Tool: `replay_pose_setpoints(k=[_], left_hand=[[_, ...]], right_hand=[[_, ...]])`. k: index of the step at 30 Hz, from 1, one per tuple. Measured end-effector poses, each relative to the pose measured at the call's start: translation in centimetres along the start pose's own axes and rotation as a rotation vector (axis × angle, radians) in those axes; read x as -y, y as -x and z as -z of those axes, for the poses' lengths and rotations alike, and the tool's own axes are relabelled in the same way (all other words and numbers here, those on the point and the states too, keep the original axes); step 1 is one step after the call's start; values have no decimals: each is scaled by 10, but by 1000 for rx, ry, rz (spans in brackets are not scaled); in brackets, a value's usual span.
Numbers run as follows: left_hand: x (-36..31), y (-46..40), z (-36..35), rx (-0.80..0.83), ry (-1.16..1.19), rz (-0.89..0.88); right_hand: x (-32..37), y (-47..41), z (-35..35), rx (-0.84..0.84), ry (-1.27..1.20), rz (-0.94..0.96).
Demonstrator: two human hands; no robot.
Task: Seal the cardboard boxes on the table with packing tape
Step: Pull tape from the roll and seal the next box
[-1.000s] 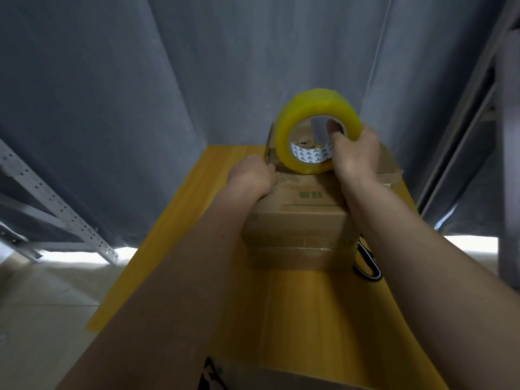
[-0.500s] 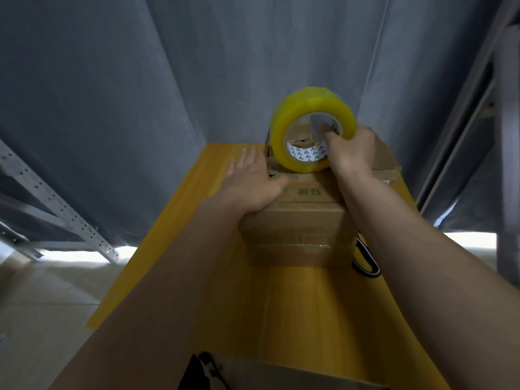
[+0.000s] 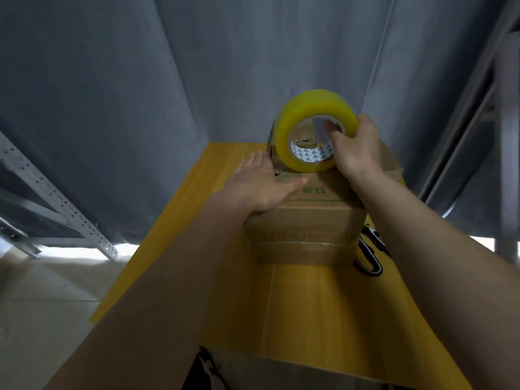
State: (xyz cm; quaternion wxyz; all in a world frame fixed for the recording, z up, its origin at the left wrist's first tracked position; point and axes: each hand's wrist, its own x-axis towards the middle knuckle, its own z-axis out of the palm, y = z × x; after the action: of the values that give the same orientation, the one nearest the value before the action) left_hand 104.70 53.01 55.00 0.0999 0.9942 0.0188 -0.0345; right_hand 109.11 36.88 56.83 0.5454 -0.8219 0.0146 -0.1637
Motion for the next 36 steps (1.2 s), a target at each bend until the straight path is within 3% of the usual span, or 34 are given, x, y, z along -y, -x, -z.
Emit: replay_pose_setpoints(k=[5,14,23,29,33,36], left_hand=[[2,2,-6,-118,224,51],[-15,-16,4,-280,193,221],[-10,-2,6,-516,230,96],[-10,5,4,-456,142,29],[-13,4,4,-383,50,41],[-11,11,4,-282,135,-26]], right_hand=[[2,0,-1,-7,-126,-89],[6,0,-11,-30,-287,-159],[4,-5,-6,10,-238,-128],[5,-6,2,25,-102,-140],[4,-6,9,128,-106,-195],[4,-7,12,159,-109,-213]])
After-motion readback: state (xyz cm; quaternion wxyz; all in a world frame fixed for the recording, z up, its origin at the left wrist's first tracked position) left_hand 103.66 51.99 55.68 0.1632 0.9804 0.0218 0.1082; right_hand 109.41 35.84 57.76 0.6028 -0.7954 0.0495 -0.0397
